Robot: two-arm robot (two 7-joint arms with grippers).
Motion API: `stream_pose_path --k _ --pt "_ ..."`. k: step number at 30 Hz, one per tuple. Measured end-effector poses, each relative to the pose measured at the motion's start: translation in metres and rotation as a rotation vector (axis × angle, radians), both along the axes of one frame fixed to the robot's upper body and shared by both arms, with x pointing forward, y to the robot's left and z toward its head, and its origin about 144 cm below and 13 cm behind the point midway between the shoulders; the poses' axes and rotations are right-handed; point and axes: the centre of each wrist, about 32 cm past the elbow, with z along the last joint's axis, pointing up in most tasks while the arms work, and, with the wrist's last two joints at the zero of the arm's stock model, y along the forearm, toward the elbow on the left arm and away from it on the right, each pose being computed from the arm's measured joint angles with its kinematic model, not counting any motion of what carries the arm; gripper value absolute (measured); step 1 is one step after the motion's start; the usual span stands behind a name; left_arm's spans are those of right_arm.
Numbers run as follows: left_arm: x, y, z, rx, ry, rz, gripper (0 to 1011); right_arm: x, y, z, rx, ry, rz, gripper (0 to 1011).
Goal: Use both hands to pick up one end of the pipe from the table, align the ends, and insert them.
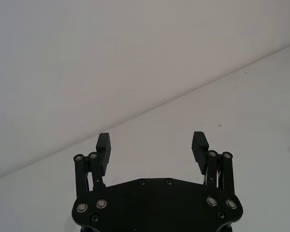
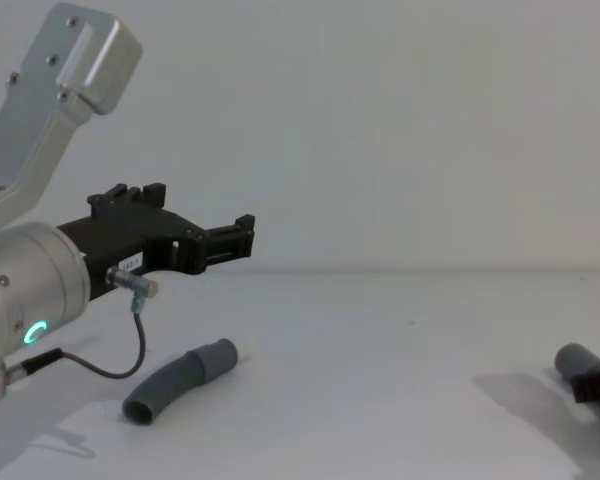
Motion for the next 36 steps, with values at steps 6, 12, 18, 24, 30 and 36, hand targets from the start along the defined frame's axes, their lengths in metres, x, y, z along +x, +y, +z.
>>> stream_pose_path --k 6,12,18,24,30,36 --pt "0.0 0.0 0.0 0.0 0.0 0.0 1001 0.005 0.002 -0.002 -0.006 0.012 -0.006 1004" --pt "0.0 0.0 0.0 0.0 0.0 0.0 1001 0.008 0.003 -0.005 -0.014 0.021 -0.012 984" --pt "0.0 0.0 0.0 0.0 0.0 0.0 1001 0.009 0.004 -0.008 -0.02 0.027 -0.015 800" --pt "0.0 0.0 0.0 0.0 0.0 0.0 1001 0.01 0.004 -0.009 -0.023 0.028 -0.016 624" --pt "0.0 0.0 0.0 0.0 0.0 0.0 1001 0.011 0.004 -0.01 -0.025 0.029 -0.016 441" --pt "0.0 0.0 0.0 0.0 0.0 0.0 1001 0.011 0.004 -0.011 -0.027 0.03 -0.017 268"
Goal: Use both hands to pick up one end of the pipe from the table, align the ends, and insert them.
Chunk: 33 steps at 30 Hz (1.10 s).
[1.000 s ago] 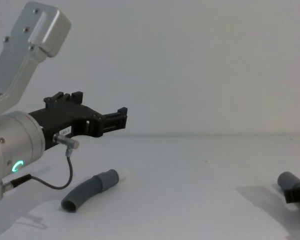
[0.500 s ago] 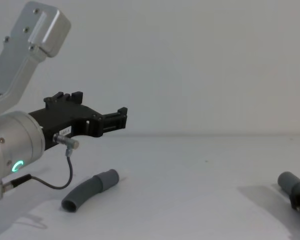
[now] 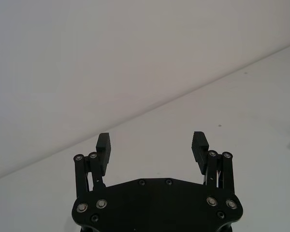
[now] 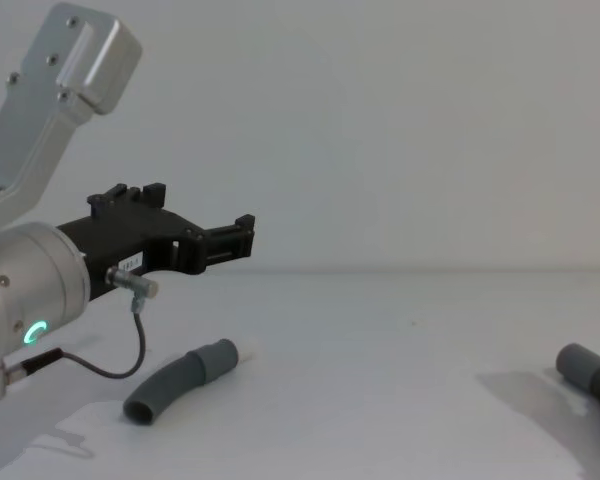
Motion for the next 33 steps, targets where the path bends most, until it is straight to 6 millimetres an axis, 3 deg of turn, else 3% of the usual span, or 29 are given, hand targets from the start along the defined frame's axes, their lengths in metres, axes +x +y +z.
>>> stream_pose_path --k 17,33 --pt "0.0 0.0 0.0 0.0 0.0 0.0 1001 -0.001 -0.001 -0.001 0.002 -0.029 0.004 210" --pt "0.0 0.0 0.0 0.0 0.0 0.0 1001 -0.015 -0.005 0.004 -0.003 -0.217 0.026 197"
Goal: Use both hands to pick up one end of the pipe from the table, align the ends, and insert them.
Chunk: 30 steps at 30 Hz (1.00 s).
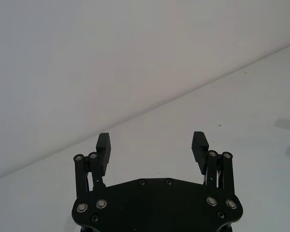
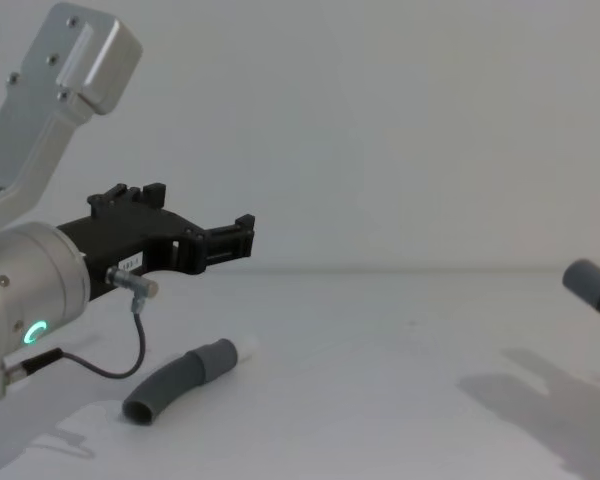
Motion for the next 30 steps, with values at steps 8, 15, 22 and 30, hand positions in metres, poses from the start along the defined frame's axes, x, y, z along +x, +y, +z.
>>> stream_pose_path --k 8,15,22,30 --pt "0.0 0.0 0.0 0.0 0.0 0.0 1001 -0.015 -0.001 0.001 -0.024 -0.127 0.039 191" --pt "0.0 0.0 0.0 0.0 0.0 0.0 1001 -0.023 -0.005 0.001 -0.049 -0.22 0.11 191" --pt "0.0 0.0 0.0 0.0 0.0 0.0 1001 -0.025 -0.011 0.002 -0.067 -0.294 0.203 191" --pt "0.0 0.0 0.0 0.0 0.0 0.0 1001 -0.019 -0.025 0.001 -0.082 -0.359 0.335 191"
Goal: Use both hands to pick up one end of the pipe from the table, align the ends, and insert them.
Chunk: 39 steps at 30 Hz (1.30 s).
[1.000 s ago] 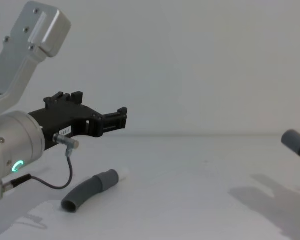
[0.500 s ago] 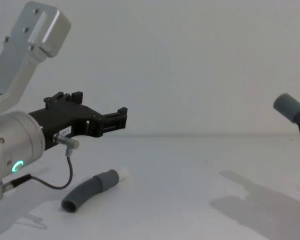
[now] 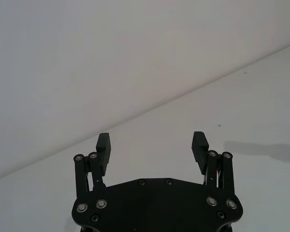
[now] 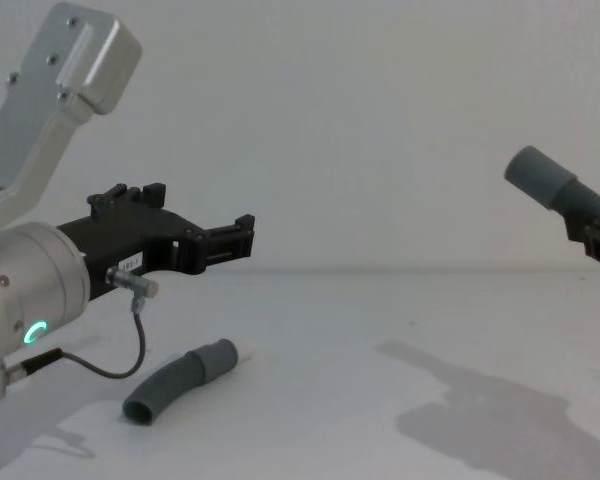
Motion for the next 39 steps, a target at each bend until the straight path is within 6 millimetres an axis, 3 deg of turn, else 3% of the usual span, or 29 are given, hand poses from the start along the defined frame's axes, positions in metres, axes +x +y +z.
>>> stream_pose_path --k 21,39 --pt "-0.001 0.0 0.004 -0.002 0.005 -0.004 1001 0.043 -0.048 -0.004 -0.059 -0.072 0.348 185" --pt "-0.012 0.019 0.04 -0.044 0.158 -0.114 1001 0.087 -0.086 -0.005 -0.105 -0.105 0.588 185"
